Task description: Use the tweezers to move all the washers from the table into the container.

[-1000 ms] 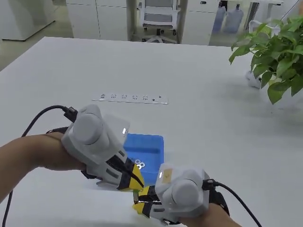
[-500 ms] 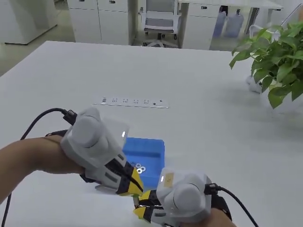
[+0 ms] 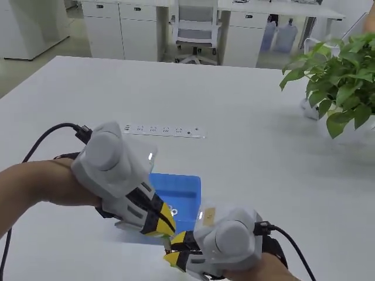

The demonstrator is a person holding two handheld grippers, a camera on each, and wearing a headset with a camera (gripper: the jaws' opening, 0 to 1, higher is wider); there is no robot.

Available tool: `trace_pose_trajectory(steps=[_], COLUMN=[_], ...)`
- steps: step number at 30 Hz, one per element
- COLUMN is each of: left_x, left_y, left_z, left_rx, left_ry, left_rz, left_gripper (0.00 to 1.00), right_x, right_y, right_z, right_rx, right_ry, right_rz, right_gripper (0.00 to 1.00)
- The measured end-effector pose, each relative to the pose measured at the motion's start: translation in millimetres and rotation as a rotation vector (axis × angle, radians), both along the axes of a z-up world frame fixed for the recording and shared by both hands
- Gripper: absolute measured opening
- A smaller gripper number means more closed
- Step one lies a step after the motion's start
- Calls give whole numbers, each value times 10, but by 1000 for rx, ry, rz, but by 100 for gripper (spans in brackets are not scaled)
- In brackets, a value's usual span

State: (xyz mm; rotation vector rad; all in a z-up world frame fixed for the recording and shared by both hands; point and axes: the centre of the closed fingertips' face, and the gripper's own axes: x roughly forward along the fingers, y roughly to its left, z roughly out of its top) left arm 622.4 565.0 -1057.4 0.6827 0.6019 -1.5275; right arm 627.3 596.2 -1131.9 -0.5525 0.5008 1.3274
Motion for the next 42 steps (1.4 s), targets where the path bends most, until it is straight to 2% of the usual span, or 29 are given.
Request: trace_pose_trajectory(steps=[14, 28, 36, 42], left_x=[92, 331, 482, 584], left_y=[42, 53, 37, 42], left_z=[222, 390, 408, 368], left_rx=[-10, -10, -3, 2], left_ry=[-24, -63, -80, -82], left_rz=[8, 6, -5, -1], left_gripper=[4, 4, 4, 4], right_x=[137, 408, 575, 675], right_y=[53, 76, 70, 83], right_z=[212, 379, 402, 365], right_rx=[17, 29, 41, 49], right_ry=[-26, -52, -58, -51], right_rz=[0, -6, -21, -32], right_gripper=[9, 9, 9, 9])
